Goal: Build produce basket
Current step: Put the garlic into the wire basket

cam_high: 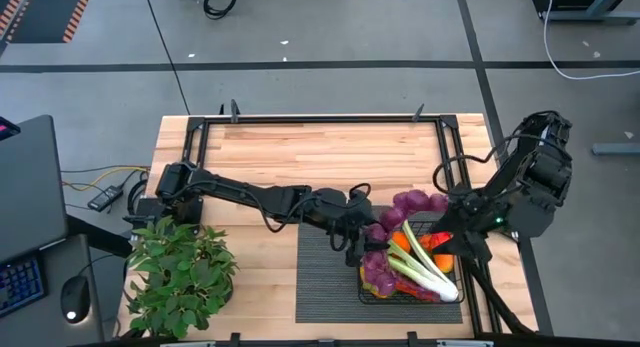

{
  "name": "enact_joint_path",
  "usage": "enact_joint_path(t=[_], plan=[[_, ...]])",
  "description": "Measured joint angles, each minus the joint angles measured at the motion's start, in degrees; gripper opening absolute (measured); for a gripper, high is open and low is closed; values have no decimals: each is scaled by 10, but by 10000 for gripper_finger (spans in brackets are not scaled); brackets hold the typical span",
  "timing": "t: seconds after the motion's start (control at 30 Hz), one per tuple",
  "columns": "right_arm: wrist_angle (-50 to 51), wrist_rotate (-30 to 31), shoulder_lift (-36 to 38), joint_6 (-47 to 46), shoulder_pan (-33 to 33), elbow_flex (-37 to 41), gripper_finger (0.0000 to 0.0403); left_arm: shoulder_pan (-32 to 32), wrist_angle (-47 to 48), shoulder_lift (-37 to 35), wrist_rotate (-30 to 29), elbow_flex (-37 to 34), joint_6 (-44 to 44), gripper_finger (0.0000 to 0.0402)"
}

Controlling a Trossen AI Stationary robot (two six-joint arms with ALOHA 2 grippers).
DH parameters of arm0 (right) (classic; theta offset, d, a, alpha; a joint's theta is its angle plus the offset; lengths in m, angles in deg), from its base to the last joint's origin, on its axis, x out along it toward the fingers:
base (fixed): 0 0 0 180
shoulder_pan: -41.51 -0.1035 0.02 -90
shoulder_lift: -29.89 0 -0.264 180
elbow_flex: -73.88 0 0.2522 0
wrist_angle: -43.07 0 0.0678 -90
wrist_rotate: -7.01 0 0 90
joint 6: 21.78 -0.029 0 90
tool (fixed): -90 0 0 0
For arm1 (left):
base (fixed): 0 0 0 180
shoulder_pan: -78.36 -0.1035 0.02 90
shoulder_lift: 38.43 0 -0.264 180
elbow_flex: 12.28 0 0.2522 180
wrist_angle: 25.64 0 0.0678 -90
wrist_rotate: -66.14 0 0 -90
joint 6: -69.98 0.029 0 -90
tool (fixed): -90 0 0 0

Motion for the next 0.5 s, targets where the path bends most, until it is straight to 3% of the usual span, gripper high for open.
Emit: enact_joint_path(t=[0.23,0.4,0.5], plan=[[13,20,-2,4,0,-37,352,-4,109,25,-15,88,114,215],[27,19,-7,-5,0,-37,352,-14,147,51,-15,117,116,215],[42,10,-13,-22,0,-36,352,-13,152,73,17,117,119,215]])
